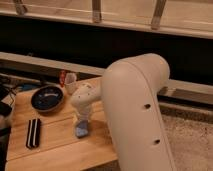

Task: Wipe the white sponge on the table

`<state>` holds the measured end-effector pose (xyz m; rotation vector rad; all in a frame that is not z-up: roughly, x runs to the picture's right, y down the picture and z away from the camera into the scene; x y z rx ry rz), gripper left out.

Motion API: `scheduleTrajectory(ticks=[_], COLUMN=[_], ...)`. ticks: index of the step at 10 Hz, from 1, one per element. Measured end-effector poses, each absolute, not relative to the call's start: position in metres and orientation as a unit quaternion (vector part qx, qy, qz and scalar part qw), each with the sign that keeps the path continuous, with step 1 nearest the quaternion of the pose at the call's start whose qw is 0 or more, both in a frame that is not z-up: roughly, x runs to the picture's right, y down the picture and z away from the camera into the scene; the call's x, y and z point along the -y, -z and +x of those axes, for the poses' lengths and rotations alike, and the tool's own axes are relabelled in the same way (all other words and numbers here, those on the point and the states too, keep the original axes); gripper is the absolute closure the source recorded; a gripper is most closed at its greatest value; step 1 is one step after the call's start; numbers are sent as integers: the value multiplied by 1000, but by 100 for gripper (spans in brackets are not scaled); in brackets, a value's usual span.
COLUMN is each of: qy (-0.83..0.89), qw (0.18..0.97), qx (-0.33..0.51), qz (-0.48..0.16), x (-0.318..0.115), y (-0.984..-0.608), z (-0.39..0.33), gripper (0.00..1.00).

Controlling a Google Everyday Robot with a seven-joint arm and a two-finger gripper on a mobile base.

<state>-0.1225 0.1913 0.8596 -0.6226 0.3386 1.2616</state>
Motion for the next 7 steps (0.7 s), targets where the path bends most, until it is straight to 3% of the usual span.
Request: scheduleTrajectory(ticks=[5,7], qy=[-573,-576], qw=[774,772], qx=[-117,-115], qz=[-242,-242], x=[-121,-111], y=[-816,-807], z=[-152,-149], gripper=[95,95])
